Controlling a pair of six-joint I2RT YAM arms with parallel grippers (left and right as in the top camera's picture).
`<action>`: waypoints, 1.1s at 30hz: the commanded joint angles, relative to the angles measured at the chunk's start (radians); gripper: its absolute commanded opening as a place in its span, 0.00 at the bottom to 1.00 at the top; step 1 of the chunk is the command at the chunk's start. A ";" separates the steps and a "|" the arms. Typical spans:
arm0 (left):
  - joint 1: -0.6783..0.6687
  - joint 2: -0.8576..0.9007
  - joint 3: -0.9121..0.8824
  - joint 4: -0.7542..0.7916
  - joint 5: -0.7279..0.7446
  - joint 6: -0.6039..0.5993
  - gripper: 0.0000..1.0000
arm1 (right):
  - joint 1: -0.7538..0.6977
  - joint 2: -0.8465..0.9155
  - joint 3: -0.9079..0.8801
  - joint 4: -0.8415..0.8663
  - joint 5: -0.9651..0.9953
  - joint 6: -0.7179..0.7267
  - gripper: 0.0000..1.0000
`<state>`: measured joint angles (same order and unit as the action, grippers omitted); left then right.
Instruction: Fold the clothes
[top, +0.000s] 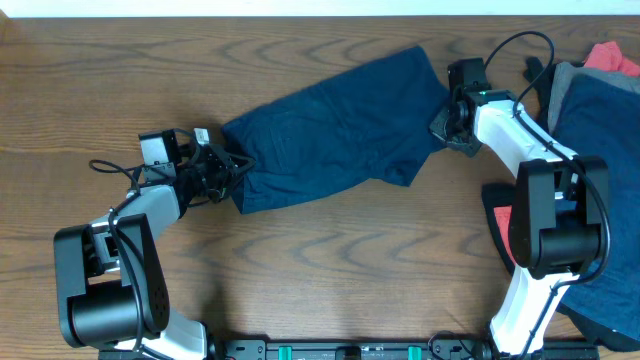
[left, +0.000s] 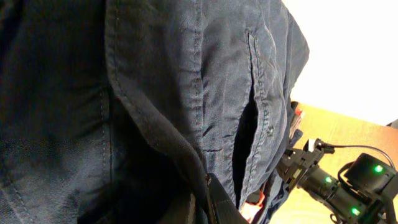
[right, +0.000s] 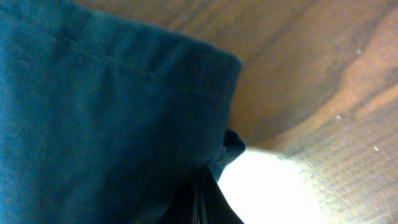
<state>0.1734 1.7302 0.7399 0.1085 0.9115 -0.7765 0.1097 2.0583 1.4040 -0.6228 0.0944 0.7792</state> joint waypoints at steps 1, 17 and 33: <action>0.003 0.005 0.008 -0.004 0.024 0.024 0.06 | -0.013 0.036 -0.006 0.022 0.014 0.020 0.01; 0.017 0.005 0.008 -0.055 0.050 0.029 0.06 | -0.040 0.132 -0.006 -0.023 -0.025 0.021 0.01; 0.159 -0.096 0.008 -0.522 0.008 0.096 0.06 | -0.084 0.132 -0.006 -0.029 -0.077 0.009 0.01</action>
<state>0.3210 1.6501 0.7414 -0.3683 0.9394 -0.7071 0.0486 2.1120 1.4368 -0.6300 -0.0303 0.7815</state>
